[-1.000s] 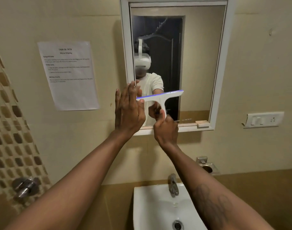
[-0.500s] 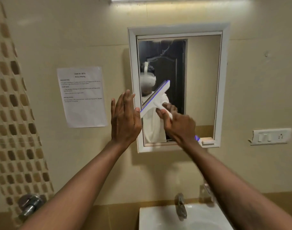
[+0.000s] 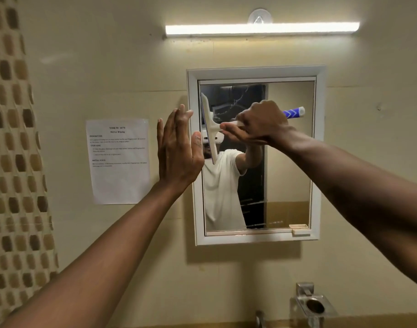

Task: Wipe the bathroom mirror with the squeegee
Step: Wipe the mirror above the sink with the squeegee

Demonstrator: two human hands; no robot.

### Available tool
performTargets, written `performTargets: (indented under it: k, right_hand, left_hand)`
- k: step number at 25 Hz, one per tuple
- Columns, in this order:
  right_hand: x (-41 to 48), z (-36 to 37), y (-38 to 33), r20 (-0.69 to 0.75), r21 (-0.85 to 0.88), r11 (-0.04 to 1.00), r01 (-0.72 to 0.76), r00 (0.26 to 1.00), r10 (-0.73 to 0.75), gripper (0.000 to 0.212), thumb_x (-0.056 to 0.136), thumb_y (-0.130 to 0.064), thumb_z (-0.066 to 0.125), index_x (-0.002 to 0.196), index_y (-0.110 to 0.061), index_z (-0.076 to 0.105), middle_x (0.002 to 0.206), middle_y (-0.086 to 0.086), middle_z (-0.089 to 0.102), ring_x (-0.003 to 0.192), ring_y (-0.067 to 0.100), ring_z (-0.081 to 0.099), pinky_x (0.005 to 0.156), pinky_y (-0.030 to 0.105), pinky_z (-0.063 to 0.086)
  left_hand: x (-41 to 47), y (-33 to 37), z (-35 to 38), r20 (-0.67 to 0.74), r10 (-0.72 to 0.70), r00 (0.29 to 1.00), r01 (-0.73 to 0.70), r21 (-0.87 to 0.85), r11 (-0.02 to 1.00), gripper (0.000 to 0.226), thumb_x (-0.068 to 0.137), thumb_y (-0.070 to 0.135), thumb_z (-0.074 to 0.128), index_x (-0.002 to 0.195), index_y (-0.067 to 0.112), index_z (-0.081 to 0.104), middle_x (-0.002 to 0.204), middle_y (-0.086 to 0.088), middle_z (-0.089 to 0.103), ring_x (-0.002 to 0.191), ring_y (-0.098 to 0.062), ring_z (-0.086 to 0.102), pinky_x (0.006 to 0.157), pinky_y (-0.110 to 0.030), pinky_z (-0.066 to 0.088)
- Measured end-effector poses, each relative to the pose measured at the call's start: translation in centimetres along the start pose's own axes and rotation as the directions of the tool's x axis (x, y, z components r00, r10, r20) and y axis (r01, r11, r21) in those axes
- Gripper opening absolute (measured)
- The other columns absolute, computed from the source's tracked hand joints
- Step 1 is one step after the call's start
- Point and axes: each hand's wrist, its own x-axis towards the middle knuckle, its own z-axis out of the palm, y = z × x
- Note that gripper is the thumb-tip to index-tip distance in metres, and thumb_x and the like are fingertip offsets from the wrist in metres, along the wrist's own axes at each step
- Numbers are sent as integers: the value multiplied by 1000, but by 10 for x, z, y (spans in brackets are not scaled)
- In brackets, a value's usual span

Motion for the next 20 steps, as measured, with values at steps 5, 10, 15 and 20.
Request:
performTargets:
  k: [5, 10, 15, 20]
  right_hand:
    - [9, 15, 22, 0, 45, 998, 48, 999, -48, 94, 93, -82, 17, 56, -10, 64, 44, 3, 48, 39, 18, 47, 53, 23, 36]
    - [-5, 15, 53, -5, 141, 990, -27, 1000, 28, 100, 87, -86, 17, 60, -5, 68, 49, 7, 56, 41, 17, 47, 52, 19, 31]
    - [-35, 17, 84, 6, 153, 982, -108, 994, 108, 81, 93, -74, 35, 58, -8, 66, 45, -2, 45, 41, 11, 43, 53, 17, 28]
    - [-61, 19, 90, 16, 177, 964, -200, 980, 200, 69, 96, -71, 41, 48, -21, 46, 43, -3, 41, 40, 11, 45, 54, 20, 31]
  left_hand:
    - [8, -7, -1, -18, 21, 1000, -21, 22, 1000, 45, 102, 22, 46, 146, 13, 48, 162, -8, 43, 153, -24, 36, 130, -52, 15]
    - [9, -4, 10, -25, 14, 1000, -14, 10, 1000, 51, 100, 18, 48, 150, 12, 41, 155, -7, 51, 151, -24, 40, 130, -52, 16]
    - [5, 16, 32, 2, 16, 1000, -16, 11, 1000, 47, 101, 16, 58, 146, 12, 48, 160, -9, 45, 153, -24, 38, 131, -50, 16]
    - [0, 35, 39, 57, 33, 998, -33, -6, 999, 49, 100, 19, 64, 146, 10, 51, 163, -10, 42, 155, -26, 35, 131, -50, 14]
